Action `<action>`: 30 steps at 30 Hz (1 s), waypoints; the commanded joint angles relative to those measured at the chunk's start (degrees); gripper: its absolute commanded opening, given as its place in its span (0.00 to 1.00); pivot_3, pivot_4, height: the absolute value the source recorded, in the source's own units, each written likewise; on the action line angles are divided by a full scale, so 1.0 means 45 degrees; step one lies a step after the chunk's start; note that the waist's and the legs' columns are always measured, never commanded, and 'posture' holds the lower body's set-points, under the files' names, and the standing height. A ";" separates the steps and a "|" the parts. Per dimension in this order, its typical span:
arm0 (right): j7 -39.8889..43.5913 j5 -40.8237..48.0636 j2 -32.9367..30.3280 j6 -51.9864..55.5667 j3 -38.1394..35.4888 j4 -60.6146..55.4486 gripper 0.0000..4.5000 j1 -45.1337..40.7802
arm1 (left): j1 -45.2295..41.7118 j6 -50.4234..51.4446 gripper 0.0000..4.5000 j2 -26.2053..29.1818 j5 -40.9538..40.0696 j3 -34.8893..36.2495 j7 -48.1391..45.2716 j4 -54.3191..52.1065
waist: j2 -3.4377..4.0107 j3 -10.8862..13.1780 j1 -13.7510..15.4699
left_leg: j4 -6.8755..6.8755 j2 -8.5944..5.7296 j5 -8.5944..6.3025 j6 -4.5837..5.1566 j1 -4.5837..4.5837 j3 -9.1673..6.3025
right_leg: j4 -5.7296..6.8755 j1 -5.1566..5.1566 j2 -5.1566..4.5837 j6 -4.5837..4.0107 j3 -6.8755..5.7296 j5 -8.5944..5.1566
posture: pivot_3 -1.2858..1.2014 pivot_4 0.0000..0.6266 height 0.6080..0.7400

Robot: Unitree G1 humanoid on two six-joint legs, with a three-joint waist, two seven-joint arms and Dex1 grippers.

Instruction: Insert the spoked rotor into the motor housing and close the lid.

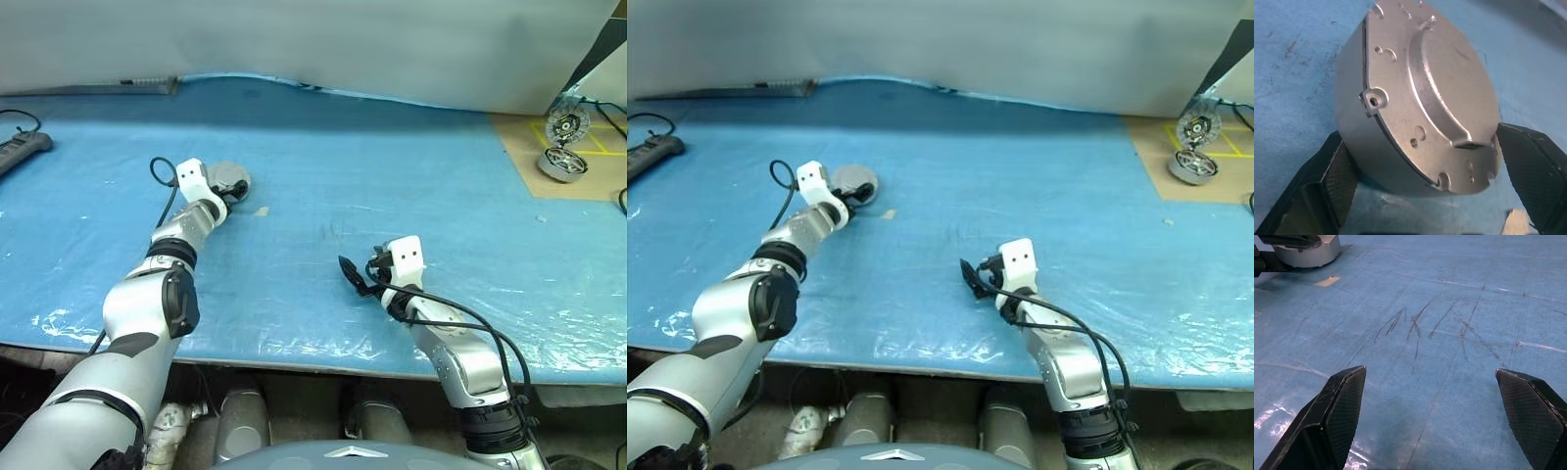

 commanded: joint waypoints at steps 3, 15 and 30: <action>0.0360 0.0324 0.0220 -0.0263 -0.0316 -0.0482 1.00 -0.0008 | 0.2437 0.0105 0.99 0.0767 0.0974 -0.1412 -0.1181 -0.1344 | 0.0056 -0.0035 -0.0099 | -0.0043 -0.0002 -0.0002 0.0002 0.0077 0.0003 | -0.0005 0.0065 0.0001 -0.0025 0.0009 -0.0022 | 0.52 0.24 1.00; 0.0254 -0.0601 0.0378 -0.2025 -0.0493 0.0068 1.00 0.0451 | 0.9742 -0.2296 0.99 -0.0518 0.2421 -0.3906 0.0347 -1.2614 | 0.0102 -0.0067 -0.0108 | -0.0160 0.0019 -0.0007 0.0005 -0.0009 0.0092 | -0.0026 -0.0103 0.0003 -0.0046 0.0026 -0.0105 | 0.52 0.24 1.00; -0.0913 -0.2389 0.0510 -0.4161 -0.0502 -0.0213 1.00 0.1499 | 0.8338 -0.3550 0.99 -0.2131 0.2891 -0.5165 0.1147 -1.2502 | 0.0072 -0.0048 -0.0271 | -0.0155 0.0021 -0.0008 0.0000 -0.0049 0.0110 | -0.0028 -0.0152 0.0017 0.0030 0.0043 -0.0095 | 0.52 0.24 1.00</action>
